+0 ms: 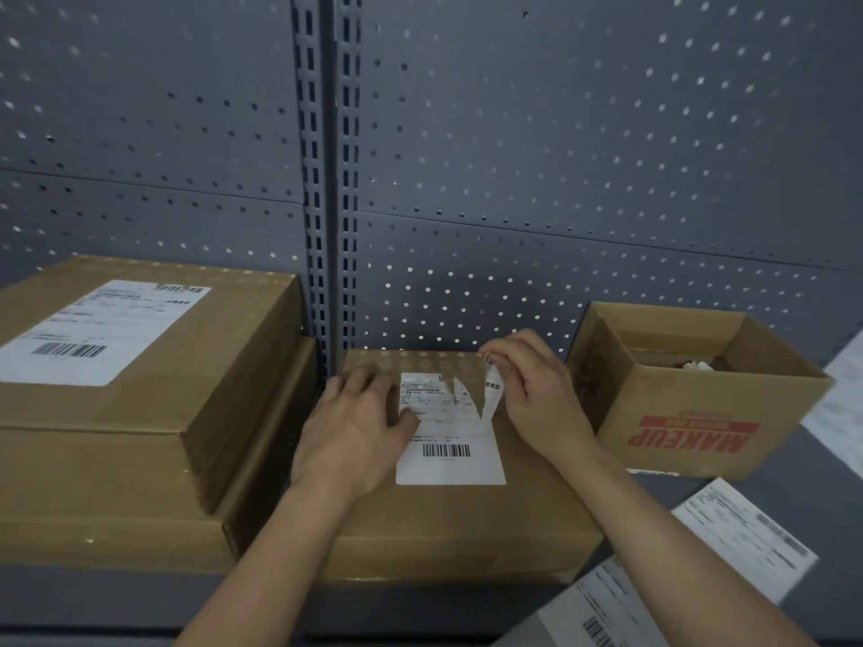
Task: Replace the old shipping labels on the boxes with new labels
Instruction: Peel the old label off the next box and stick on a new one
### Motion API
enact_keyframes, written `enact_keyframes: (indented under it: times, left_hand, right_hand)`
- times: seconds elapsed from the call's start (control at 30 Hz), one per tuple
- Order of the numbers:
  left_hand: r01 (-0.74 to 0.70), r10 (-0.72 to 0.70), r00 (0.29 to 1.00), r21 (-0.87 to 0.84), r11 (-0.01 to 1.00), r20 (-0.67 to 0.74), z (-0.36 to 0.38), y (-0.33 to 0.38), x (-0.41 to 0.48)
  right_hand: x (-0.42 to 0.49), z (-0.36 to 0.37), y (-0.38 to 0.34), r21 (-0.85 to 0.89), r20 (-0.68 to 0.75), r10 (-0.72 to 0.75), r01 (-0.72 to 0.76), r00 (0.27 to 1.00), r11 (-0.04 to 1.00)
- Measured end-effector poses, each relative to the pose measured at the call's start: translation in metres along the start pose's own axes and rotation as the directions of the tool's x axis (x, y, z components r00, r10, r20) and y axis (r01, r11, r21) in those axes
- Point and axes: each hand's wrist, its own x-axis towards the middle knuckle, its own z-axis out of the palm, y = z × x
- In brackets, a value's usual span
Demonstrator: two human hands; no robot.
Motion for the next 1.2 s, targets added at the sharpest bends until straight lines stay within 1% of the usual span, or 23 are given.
enact_keyframes:
  times: [0.27,0.47,0.6,0.7,0.73,0.8,0.87,0.93,1.07,1.13,1.2]
  left_hand:
    - [-0.007,0.007,1.0,-0.009,1.0,-0.01,0.0,-0.001,0.0]
    - [-0.004,0.004,1.0,-0.007,1.0,-0.013,0.0,0.0,0.0]
    - [0.0,0.0,1.0,-0.011,1.0,-0.005,0.0,-0.001,0.0]
    - [-0.002,0.002,1.0,-0.011,1.0,-0.001,0.0,-0.001,0.0]
    - [-0.003,0.003,1.0,-0.012,1.0,-0.001,0.001,-0.001,0.0]
    - [-0.003,0.003,1.0,-0.012,1.0,-0.001,0.0,-0.001,0.0]
    - [-0.004,0.004,1.0,-0.009,1.0,0.0,0.0,-0.001,0.0]
    - [-0.007,0.007,1.0,-0.009,1.0,0.002,0.001,-0.001,0.0]
    - [-0.014,0.014,1.0,-0.016,1.0,0.0,0.001,-0.002,0.0]
    - [-0.014,0.014,1.0,-0.017,1.0,0.003,0.001,-0.002,0.0]
    - [-0.014,0.014,1.0,-0.014,1.0,0.007,0.001,-0.002,0.0]
  right_hand:
    - [-0.003,-0.003,0.002,0.006,-0.151,-0.04,0.042,0.988,0.999]
    - [-0.01,-0.009,0.002,0.001,-0.207,-0.049,0.05,0.977,0.999]
    - [-0.013,-0.013,0.001,0.033,-0.25,0.003,0.006,0.968,0.999]
    - [-0.012,-0.022,-0.001,0.122,-0.282,0.114,-0.082,0.953,0.989]
    - [-0.012,-0.024,-0.002,0.162,-0.261,0.165,-0.125,0.951,0.979]
    - [-0.011,-0.027,-0.001,0.196,-0.17,0.257,-0.223,0.951,0.955]
    - [-0.013,-0.028,0.002,0.155,-0.077,0.303,-0.289,0.95,0.945]
    - [-0.016,-0.027,0.004,0.122,-0.005,0.286,-0.284,0.958,0.951]
    - [-0.021,-0.027,0.006,0.077,0.12,0.205,-0.215,0.971,0.974]
    - [-0.023,-0.025,0.007,0.05,0.22,0.209,-0.225,0.953,0.973]
    - [-0.022,-0.021,0.007,0.019,0.299,0.243,-0.26,0.923,0.965]
